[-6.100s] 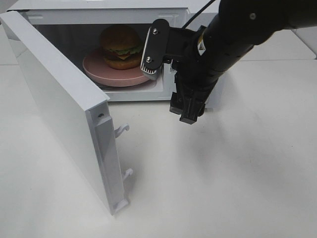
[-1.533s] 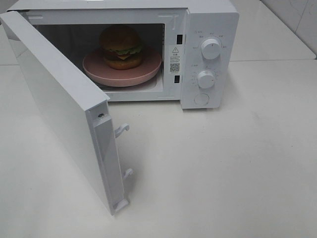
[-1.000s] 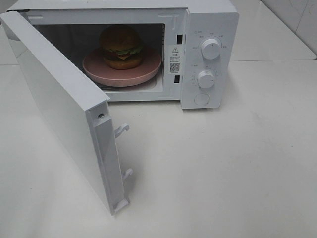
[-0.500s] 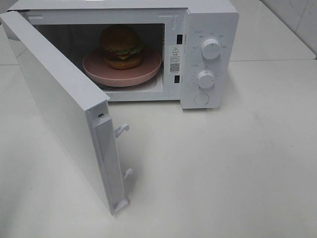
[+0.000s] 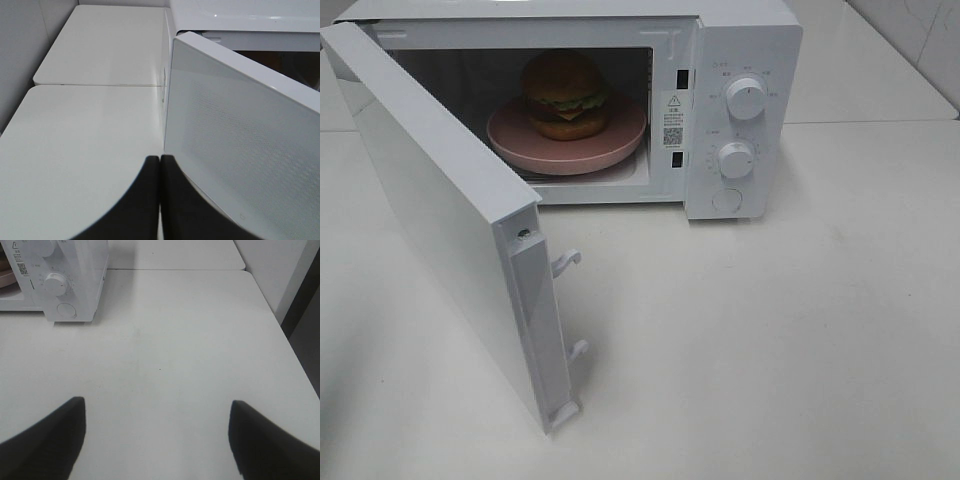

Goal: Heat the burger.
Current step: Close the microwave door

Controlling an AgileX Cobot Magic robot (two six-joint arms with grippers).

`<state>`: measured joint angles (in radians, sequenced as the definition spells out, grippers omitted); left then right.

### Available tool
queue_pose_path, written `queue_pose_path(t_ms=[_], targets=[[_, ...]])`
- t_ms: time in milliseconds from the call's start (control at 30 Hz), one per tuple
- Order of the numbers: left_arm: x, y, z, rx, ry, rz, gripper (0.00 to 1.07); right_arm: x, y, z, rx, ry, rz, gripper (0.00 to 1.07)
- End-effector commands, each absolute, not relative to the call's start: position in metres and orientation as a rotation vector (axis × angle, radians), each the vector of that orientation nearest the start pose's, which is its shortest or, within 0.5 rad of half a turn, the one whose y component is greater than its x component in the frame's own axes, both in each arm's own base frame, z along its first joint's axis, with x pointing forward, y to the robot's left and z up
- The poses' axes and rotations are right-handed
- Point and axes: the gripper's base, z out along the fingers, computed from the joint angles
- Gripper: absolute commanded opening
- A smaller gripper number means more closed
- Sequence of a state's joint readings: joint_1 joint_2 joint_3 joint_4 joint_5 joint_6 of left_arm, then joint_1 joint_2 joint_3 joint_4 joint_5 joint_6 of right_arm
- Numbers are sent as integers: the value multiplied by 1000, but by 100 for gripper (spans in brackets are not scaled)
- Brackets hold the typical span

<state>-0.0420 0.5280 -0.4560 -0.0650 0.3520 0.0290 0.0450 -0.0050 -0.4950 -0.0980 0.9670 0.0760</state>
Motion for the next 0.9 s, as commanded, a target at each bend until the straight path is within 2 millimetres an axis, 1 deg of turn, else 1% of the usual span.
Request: queue_pose_path(t_ms=[33,67,133,167,233,267,300,333,400,433,467,500,533,600,633,667,700,733,767,833,867,900], targets=[[122,-6,282,19,1811,-55,0,-5,-8,284,26,1918,-40,76],[122,-6,282,19,1811,-55,0,-5,-8,284,26,1918,-40,76],[129,-5,272,13,1790,-50,0,-5,-8,284,26,1918,-40,76],[129,-5,272,13,1790,-50,0,-5,-8,284,26,1918,-40,76],[137,-5,263,9,1771,-45,0,-5,-8,284,26,1918,-40,76],[137,-5,263,9,1771,-45,0,-5,-8,284,26,1918,-40,76],[143,-5,258,7,1773,-42,0,-5,-8,284,26,1918,-40,76],[143,-5,258,7,1773,-42,0,-5,-8,284,26,1918,-40,76],[154,-5,253,12,1783,-33,0,-5,-8,284,26,1918,-40,76],[154,-5,253,12,1783,-33,0,-5,-8,284,26,1918,-40,76],[158,-5,251,16,1781,-29,0,-5,-8,284,26,1918,-40,76],[166,-6,248,22,1768,-22,0,-5,-8,284,26,1918,-40,76],[166,-6,248,22,1768,-22,0,-5,-8,284,26,1918,-40,76],[179,-6,243,37,1743,-13,0,-5,-8,284,26,1918,-40,76],[179,-6,243,37,1743,-13,0,-5,-8,284,26,1918,-40,76],[183,-7,240,46,1743,-10,0,-5,-8,284,26,1918,-40,76],[192,-8,235,63,1729,-5,0,-5,-8,284,26,1918,-40,76],[192,-8,235,63,1729,-5,0,-5,-8,284,26,1918,-40,76],[201,-9,228,85,1720,-4,0,-5,-8,284,26,1918,-40,76],[204,-10,226,89,1709,-8,0,-5,-8,284,26,1918,-40,76],[212,-12,217,98,1712,-25,0,-5,-8,284,26,1918,-40,76],[216,-12,211,106,1723,-30,0,-5,-8,284,26,1918,-40,76]])
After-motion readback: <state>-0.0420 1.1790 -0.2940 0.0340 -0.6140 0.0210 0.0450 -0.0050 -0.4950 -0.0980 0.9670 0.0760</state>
